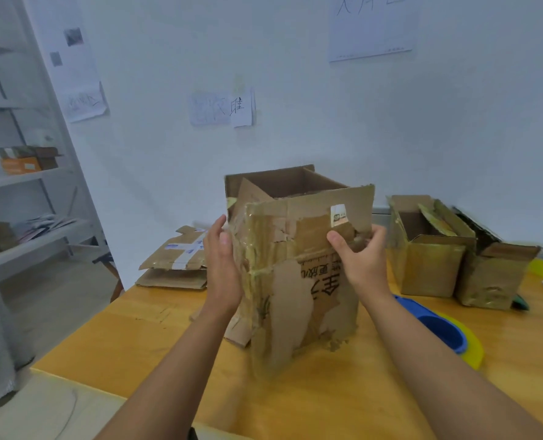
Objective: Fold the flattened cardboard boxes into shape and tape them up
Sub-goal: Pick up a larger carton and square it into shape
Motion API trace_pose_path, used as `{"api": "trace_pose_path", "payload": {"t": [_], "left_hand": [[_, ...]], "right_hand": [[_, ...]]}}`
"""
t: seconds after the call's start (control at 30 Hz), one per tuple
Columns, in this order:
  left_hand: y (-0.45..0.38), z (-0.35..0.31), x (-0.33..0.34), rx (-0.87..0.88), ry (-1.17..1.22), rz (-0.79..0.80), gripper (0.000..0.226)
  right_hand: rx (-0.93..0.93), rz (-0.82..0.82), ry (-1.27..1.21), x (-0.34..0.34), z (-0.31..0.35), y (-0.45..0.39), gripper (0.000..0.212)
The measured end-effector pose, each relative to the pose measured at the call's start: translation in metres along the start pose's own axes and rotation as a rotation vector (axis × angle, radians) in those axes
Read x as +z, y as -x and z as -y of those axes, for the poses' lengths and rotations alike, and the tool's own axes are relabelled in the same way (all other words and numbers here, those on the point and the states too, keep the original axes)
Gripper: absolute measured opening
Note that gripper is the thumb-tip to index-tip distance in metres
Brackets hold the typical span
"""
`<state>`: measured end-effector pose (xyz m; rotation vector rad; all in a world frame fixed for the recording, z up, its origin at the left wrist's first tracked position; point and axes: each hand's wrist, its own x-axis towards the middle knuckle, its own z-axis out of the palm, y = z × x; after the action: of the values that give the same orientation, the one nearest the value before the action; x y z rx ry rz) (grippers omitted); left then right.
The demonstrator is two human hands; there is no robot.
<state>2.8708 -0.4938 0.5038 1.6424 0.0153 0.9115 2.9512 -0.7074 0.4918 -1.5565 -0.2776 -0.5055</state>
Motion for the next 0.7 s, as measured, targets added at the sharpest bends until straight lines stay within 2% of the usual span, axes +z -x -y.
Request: {"api": "trace_pose_path", "payload": {"t": [0.1, 0.17, 0.27, 0.4, 0.57, 0.7], "left_hand": [[0.019, 0.002, 0.0, 0.071, -0.031, 0.071, 0.058], [0.03, 0.005, 0.003, 0.132, -0.127, 0.096, 0.065], [0.037, 0.006, 0.011, 0.097, -0.182, 0.074, 0.076], [0.027, 0.005, 0.015, 0.131, -0.112, 0.007, 0.057], [0.001, -0.002, 0.016, 0.174, -0.066, 0.002, 0.038], [-0.007, 0.009, 0.019, 0.174, -0.043, 0.009, 0.029]], "right_hand": [[-0.008, -0.061, 0.026, 0.004, 0.002, 0.0, 0.081], [-0.024, -0.069, 0.042, 0.007, 0.005, 0.002, 0.081], [-0.044, -0.042, 0.052, 0.011, 0.007, 0.009, 0.08], [-0.082, -0.051, 0.013, 0.008, 0.011, 0.015, 0.076], [-0.192, -0.127, 0.001, 0.004, 0.018, 0.016, 0.074], [-0.214, -0.076, 0.048, -0.001, 0.015, 0.021, 0.07]]}}
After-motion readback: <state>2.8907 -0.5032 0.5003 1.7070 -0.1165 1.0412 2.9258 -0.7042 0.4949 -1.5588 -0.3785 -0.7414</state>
